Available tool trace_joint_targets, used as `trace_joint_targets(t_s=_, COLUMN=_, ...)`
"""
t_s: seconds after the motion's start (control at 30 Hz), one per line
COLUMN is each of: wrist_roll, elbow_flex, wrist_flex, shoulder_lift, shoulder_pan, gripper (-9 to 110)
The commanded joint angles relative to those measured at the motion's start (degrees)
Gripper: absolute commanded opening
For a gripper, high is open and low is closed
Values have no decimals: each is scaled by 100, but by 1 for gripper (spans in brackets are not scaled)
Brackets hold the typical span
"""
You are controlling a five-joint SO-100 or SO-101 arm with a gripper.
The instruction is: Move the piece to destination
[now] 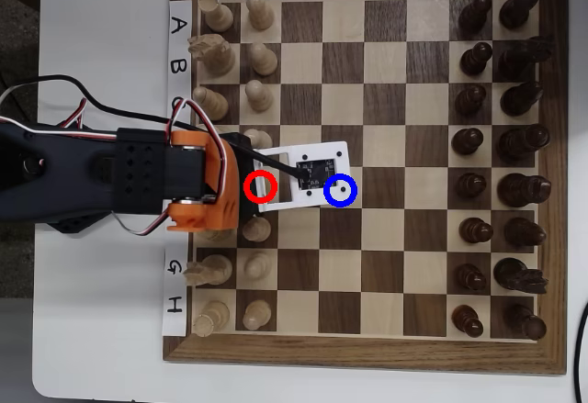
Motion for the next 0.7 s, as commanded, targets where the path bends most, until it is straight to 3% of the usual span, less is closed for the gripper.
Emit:
trace_joint_targets(t_s=0.0, wrist_roll=9, elbow_flex=-44, wrist_flex=18, shoulder_lift=18, shoulder_pan=44, gripper=6)
trace_joint_targets(t_s=0.67, wrist_roll=9, elbow_flex=-606, wrist_flex=545, shoulder_lift=519, shoulder_pan=-53, gripper=0)
